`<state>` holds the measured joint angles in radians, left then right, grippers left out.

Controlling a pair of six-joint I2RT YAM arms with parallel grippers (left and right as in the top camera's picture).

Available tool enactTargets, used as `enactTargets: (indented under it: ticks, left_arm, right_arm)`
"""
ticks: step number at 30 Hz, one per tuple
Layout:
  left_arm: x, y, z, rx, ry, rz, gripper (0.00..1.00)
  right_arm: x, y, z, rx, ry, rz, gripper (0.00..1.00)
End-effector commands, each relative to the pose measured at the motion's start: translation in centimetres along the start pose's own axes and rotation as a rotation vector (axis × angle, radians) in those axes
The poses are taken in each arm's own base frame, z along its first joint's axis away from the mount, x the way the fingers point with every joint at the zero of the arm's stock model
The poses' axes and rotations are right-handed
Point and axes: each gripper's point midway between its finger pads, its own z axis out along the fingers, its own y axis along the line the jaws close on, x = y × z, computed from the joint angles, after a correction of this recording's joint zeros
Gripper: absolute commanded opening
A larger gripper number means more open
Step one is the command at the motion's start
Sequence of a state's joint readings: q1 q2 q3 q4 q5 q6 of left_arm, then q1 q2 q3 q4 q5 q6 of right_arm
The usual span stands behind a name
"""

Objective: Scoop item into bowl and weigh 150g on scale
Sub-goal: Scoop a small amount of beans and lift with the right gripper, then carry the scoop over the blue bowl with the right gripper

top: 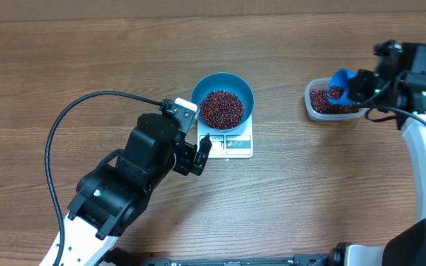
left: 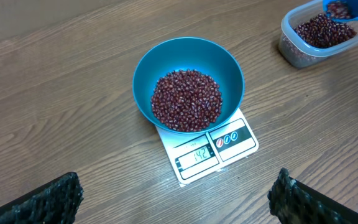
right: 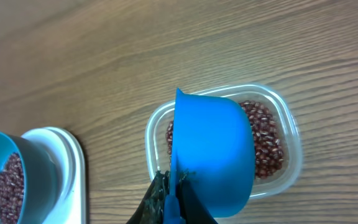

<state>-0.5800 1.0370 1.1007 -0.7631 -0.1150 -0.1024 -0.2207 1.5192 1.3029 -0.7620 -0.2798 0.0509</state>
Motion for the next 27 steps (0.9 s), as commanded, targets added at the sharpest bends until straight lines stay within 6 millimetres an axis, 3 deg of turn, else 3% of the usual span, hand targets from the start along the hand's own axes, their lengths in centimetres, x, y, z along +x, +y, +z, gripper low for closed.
enactTargets:
  ticks: [1,7,18,27]
  left_arm:
    - [-0.3,0.0,-0.2,0.006,-0.009,-0.014,0.99]
    - [-0.3,0.0,-0.2,0.006,-0.009,-0.014,1.00]
    - [-0.3,0.0,-0.2,0.006,-0.009,-0.014,0.99]
    - [-0.3,0.0,-0.2,0.006,-0.009,-0.014,1.00]
  right_arm:
    - [-1.8,1.5,-2.6,-0.170,-0.063,0.019,0.04]
    - [-1.9,1.9,-3.0,-0.229,-0.064,0.030,0.04]
    - [-1.5,6.1,-4.1,-0.406,-0.061,-0.068,0.04]
    - [0.3,15.0,-3.5,-0.480,-0.063,-0.289,0.04]
